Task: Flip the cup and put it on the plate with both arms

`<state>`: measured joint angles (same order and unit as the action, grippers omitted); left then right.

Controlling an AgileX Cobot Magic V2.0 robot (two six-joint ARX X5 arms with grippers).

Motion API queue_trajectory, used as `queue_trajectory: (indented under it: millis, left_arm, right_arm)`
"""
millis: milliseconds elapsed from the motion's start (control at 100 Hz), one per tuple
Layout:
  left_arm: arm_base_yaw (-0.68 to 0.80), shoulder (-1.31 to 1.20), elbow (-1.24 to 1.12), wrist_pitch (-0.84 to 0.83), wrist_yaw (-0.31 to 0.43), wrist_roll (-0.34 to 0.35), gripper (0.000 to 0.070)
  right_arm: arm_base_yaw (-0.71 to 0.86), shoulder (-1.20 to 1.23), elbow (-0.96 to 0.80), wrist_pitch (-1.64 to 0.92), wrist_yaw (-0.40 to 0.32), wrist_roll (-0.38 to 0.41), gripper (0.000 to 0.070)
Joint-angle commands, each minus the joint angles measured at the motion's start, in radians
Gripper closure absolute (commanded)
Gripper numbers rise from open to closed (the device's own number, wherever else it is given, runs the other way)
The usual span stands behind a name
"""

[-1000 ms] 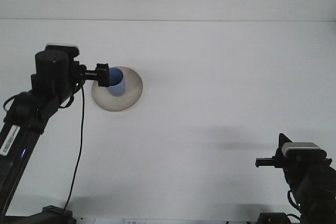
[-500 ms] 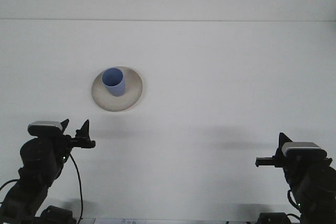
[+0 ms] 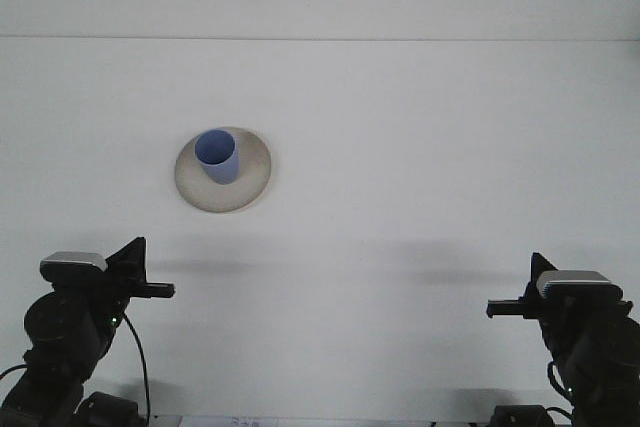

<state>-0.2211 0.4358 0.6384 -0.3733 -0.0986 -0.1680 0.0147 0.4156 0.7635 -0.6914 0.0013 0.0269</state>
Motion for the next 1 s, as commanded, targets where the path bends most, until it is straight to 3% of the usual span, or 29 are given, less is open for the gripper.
queue_trajectory:
  millis: [0, 530, 640, 750, 990]
  left_arm:
    - [-0.003, -0.005, 0.01, 0.009, -0.001, -0.002, 0.0688]
    - [-0.003, -0.012, 0.01, 0.021, -0.002, 0.0, 0.0688]
    - [-0.002, -0.022, -0.007, 0.079, -0.006, 0.008, 0.0688]
    - [0.009, -0.043, -0.058, 0.162, -0.006, 0.065, 0.0688]
    - [0.066, -0.18, -0.307, 0.418, -0.006, 0.123, 0.0688]
  right_arm:
    - [0.001, 0.004, 0.008, 0.011, 0.0, -0.002, 0.07]
    - [0.001, 0.004, 0.008, 0.011, 0.0, -0.002, 0.07]
    - [0.001, 0.004, 0.008, 0.011, 0.0, -0.002, 0.07]
    - [0.001, 0.004, 0.008, 0.011, -0.001, -0.002, 0.07]
    - [0.001, 0.004, 0.008, 0.011, -0.001, -0.002, 0.07]
